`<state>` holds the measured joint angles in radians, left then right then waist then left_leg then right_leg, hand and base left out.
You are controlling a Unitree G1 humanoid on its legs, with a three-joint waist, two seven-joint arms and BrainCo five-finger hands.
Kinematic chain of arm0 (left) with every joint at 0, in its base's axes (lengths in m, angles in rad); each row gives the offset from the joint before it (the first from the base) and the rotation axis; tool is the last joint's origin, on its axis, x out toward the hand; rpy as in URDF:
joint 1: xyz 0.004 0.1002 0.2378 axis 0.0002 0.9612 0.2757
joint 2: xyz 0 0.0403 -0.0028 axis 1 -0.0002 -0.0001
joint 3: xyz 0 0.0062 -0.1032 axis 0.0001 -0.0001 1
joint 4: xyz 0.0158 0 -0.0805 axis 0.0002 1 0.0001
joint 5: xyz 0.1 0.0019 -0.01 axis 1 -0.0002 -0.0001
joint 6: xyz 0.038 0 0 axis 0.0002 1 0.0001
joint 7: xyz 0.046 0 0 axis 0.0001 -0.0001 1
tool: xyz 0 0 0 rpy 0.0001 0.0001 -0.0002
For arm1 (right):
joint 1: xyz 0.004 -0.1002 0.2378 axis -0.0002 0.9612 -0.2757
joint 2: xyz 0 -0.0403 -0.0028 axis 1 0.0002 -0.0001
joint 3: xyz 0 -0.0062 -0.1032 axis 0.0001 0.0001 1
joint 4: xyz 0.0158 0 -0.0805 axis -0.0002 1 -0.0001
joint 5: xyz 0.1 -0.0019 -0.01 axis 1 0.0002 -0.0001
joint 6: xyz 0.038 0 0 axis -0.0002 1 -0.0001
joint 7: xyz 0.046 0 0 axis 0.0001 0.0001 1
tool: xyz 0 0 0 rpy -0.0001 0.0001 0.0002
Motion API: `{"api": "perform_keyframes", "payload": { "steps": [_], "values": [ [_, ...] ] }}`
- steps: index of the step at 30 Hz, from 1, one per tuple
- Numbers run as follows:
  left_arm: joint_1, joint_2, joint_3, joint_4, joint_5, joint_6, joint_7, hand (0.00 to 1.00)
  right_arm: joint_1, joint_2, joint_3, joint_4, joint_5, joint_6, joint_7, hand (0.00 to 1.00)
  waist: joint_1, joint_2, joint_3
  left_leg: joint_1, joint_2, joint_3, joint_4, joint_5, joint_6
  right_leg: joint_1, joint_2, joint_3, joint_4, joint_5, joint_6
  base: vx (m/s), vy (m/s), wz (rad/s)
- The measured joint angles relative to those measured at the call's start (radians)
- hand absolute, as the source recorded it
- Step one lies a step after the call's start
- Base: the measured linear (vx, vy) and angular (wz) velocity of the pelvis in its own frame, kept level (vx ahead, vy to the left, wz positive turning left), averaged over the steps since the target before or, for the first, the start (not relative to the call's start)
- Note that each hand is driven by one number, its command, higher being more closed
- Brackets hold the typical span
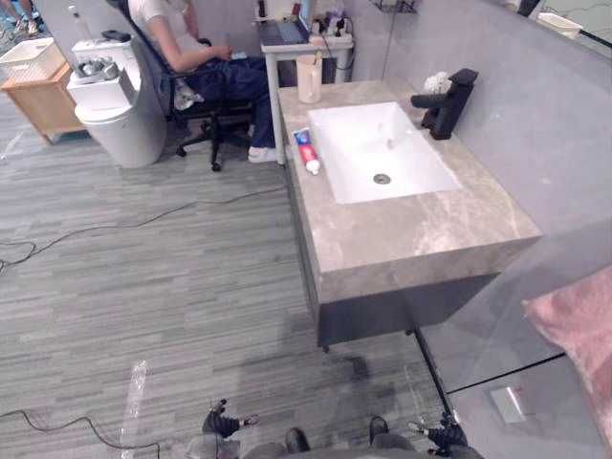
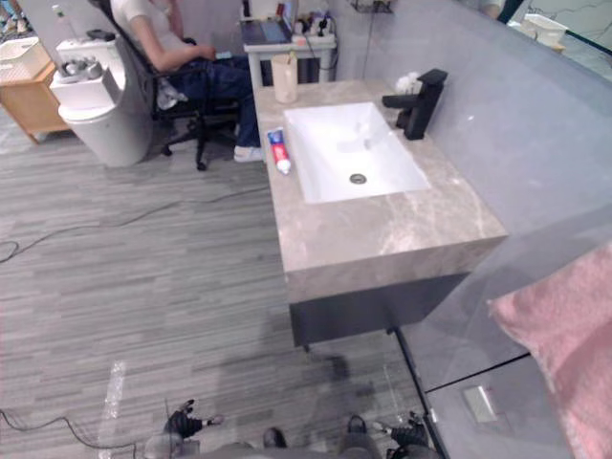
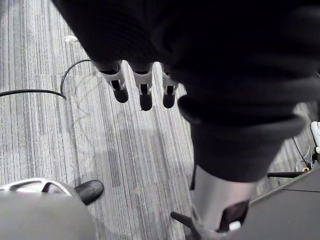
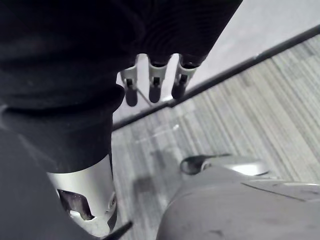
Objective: Organize washtable
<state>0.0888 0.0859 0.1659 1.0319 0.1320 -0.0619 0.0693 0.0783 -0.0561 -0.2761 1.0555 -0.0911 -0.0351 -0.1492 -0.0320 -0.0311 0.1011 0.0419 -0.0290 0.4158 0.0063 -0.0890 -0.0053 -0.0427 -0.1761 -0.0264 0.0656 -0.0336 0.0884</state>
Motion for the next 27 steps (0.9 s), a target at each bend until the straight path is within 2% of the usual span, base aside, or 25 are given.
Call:
{"api": "perform_keyframes", "payload": {
  "steps": [1, 4, 8, 15, 18, 22, 24, 25, 26, 27],
  "values": [
    [0.000, 0.004, -0.003, 0.001, 0.000, 0.000, 0.000, 0.00, 0.000, -0.001, -0.001, 0.000, 0.000, 0.000, 0.000, 0.00, 0.000, 0.003, -0.001, 0.017, -0.001, -0.003, -0.025, 0.015, 0.004, 0.012, 0.005, -0.004, -0.004, 0.009, 0.014, 0.16, -0.043, -0.02],
    [-0.002, -0.008, -0.010, 0.006, 0.012, 0.000, -0.003, 0.00, 0.004, -0.006, -0.002, 0.001, 0.000, 0.000, 0.000, 0.00, -0.001, 0.017, -0.009, 0.050, 0.009, -0.008, -0.067, 0.051, 0.029, 0.033, 0.029, -0.021, -0.015, 0.016, 0.018, 0.22, -0.065, -0.03],
    [-0.003, -0.010, -0.011, 0.019, 0.019, 0.000, -0.002, 0.00, 0.006, -0.005, -0.001, 0.003, -0.002, -0.001, 0.000, 0.00, -0.003, 0.022, -0.014, 0.091, 0.030, -0.033, -0.066, 0.051, 0.028, 0.082, 0.052, -0.056, -0.015, 0.022, 0.009, 0.20, -0.082, 0.11],
    [-0.009, -0.014, -0.017, 0.027, 0.020, 0.001, -0.002, 0.00, -0.002, -0.010, 0.000, 0.019, -0.003, -0.005, -0.001, 0.00, 0.002, 0.027, -0.020, 0.094, 0.039, -0.057, -0.055, 0.043, 0.016, 0.094, 0.047, -0.069, -0.014, 0.022, 0.009, 0.08, -0.052, 0.06],
    [-0.030, -0.011, -0.057, 0.035, 0.019, 0.002, -0.002, 0.00, -0.005, -0.013, 0.001, 0.019, -0.009, -0.005, -0.001, 0.00, -0.002, 0.028, -0.014, 0.032, 0.038, -0.103, -0.005, 0.043, 0.016, 0.066, 0.031, -0.128, 0.021, 0.018, 0.007, -0.02, -0.064, 0.55],
    [-0.064, -0.003, -0.099, -0.012, 0.013, -0.002, 0.002, 0.00, -0.048, -0.020, 0.003, 0.020, -0.017, -0.003, -0.004, 0.00, 0.007, 0.030, 0.009, -0.146, 0.033, -0.175, 0.136, 0.045, 0.014, -0.050, -0.011, -0.235, 0.167, -0.043, -0.012, -0.12, -0.069, 0.85],
    [-0.071, -0.004, -0.122, -0.046, -0.005, -0.005, 0.006, 0.00, -0.083, -0.028, 0.002, 0.019, -0.017, -0.003, -0.004, 0.00, 0.017, 0.048, 0.030, -0.225, 0.049, -0.181, 0.219, 0.045, 0.013, -0.115, -0.020, -0.267, 0.271, -0.064, -0.031, -0.19, -0.072, 0.81],
    [-0.073, -0.016, -0.130, -0.049, -0.007, -0.010, 0.008, 0.00, -0.098, -0.036, 0.000, 0.006, -0.016, -0.005, -0.005, 0.00, 0.019, 0.082, 0.049, -0.245, 0.071, -0.216, 0.223, 0.053, 0.000, -0.143, 0.024, -0.263, 0.263, -0.109, -0.048, -0.20, -0.098, 0.95],
    [-0.075, 0.011, -0.127, -0.049, -0.008, -0.013, 0.010, 0.00, -0.091, -0.019, 0.002, -0.005, -0.016, -0.009, -0.006, 0.00, 0.011, 0.044, 0.049, -0.234, 0.046, -0.227, 0.161, 0.064, -0.041, -0.129, 0.029, -0.251, 0.138, -0.034, -0.109, -0.17, -0.127, 1.06],
    [-0.085, 0.011, -0.124, -0.038, -0.008, -0.014, 0.011, 0.00, -0.094, -0.017, 0.000, -0.004, -0.016, -0.016, -0.006, 0.00, 0.008, 0.042, 0.065, -0.239, 0.075, -0.158, 0.248, 0.013, -0.020, -0.118, 0.017, -0.285, 0.145, -0.058, -0.072, -0.11, -0.116, 0.98]
  ]
}}
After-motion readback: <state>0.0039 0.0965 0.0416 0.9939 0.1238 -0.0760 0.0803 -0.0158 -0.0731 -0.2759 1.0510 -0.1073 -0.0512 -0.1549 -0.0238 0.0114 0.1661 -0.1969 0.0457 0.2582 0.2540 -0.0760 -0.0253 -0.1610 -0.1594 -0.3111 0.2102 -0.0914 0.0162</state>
